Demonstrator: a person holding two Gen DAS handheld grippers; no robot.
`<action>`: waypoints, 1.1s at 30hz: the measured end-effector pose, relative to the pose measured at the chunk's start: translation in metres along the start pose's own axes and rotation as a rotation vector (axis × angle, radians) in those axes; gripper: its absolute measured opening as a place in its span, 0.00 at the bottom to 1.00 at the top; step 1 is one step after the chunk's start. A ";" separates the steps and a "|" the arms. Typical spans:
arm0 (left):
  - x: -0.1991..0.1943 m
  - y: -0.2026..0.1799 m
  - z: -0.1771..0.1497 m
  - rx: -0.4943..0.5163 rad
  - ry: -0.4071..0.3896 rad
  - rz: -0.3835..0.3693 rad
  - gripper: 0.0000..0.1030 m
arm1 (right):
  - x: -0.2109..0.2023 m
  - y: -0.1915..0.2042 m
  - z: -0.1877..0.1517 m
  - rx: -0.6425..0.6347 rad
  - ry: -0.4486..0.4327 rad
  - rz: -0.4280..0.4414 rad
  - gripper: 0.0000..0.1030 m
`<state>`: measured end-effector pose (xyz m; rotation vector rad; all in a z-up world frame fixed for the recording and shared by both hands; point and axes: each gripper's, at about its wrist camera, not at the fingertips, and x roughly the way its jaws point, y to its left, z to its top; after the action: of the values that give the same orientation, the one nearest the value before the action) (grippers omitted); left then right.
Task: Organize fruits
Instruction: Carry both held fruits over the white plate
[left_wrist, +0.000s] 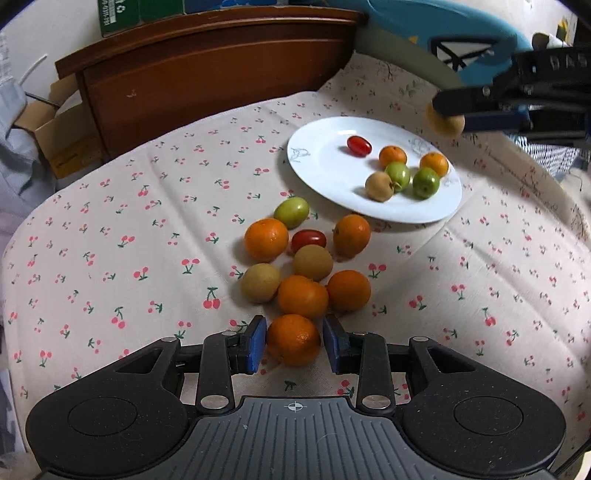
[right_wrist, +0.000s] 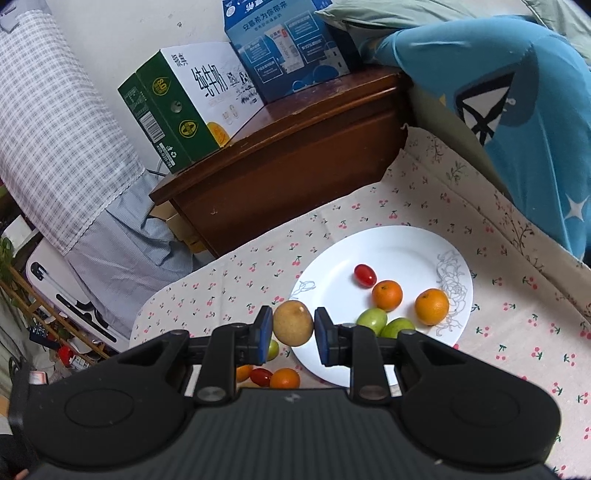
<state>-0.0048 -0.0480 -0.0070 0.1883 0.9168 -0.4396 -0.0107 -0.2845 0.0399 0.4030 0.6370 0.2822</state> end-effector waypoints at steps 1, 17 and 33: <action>0.002 0.000 -0.001 -0.002 0.009 0.002 0.28 | -0.001 0.000 0.000 0.001 -0.001 0.001 0.24; -0.027 0.006 0.052 -0.175 -0.217 -0.110 0.28 | -0.003 -0.025 0.021 0.099 -0.045 -0.001 0.23; 0.035 -0.007 0.103 -0.142 -0.189 -0.153 0.28 | 0.037 -0.061 0.032 0.170 0.020 -0.097 0.23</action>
<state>0.0853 -0.1000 0.0269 -0.0528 0.7755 -0.5224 0.0456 -0.3338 0.0166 0.5307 0.7007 0.1405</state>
